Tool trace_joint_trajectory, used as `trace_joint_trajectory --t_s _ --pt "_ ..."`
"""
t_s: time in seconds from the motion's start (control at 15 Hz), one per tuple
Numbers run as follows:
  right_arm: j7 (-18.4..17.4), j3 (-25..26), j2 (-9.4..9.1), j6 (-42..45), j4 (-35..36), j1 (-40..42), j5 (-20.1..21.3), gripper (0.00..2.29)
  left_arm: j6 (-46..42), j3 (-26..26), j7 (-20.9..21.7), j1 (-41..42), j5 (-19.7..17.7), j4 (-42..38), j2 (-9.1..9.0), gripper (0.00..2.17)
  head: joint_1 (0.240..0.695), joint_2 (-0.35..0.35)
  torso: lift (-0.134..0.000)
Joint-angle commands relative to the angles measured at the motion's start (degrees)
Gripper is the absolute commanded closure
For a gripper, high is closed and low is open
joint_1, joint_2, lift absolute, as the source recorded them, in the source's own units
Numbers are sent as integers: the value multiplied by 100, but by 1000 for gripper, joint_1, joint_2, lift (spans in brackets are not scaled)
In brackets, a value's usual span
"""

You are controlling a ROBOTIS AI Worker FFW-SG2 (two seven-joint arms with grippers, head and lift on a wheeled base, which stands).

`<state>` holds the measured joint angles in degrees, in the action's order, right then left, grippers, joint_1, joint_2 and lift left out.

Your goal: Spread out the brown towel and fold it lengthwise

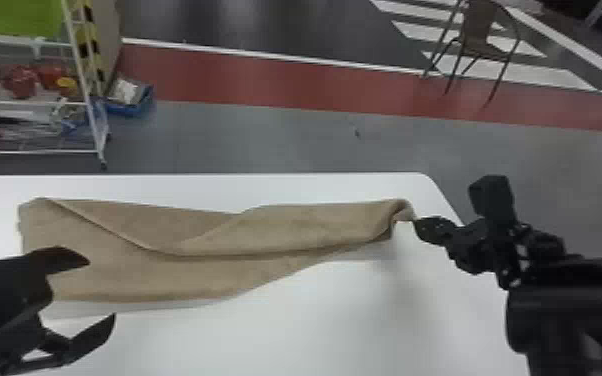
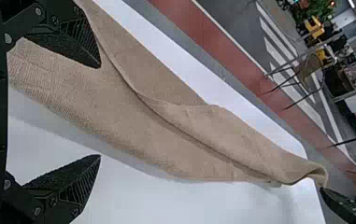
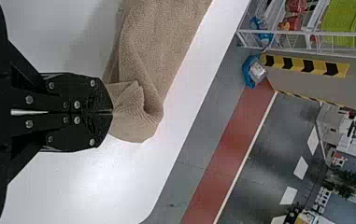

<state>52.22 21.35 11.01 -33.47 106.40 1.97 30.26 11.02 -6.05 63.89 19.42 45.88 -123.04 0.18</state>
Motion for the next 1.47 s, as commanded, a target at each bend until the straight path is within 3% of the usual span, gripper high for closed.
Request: trace_joint_trajectory --t_s 0.0,0.47,0.6,0.67,0.8,1.0,1.4 --pt "8 97 -2 -7 48 40 -38 1389 -16 139 -79 -87 325 280 -32 262 695 -279 -122" --pt "25 176 -2 11 83 49 -73 1389 -156 148 -659 -632 527 1247 -32 272 695 -280 -122" --pt "25 194 -2 11 83 40 -73 1389 -174 77 -843 -720 571 1370 -32 387 695 -273 -122" --pt "25 203 -2 11 83 40 -82 1389 -156 -2 -843 -764 571 1405 -32 542 695 -268 -122" --pt "25 273 -2 11 83 5 -108 1389 -156 -274 -738 -852 518 1432 -32 745 695 -258 -122" --pt "25 299 7 11 83 -12 -135 1389 -104 -608 -316 -922 457 1423 -32 1315 695 -229 -122" --pt "25 282 -2 -59 145 -4 -135 1389 125 -758 264 -1045 466 1309 -32 1345 695 -204 -122"
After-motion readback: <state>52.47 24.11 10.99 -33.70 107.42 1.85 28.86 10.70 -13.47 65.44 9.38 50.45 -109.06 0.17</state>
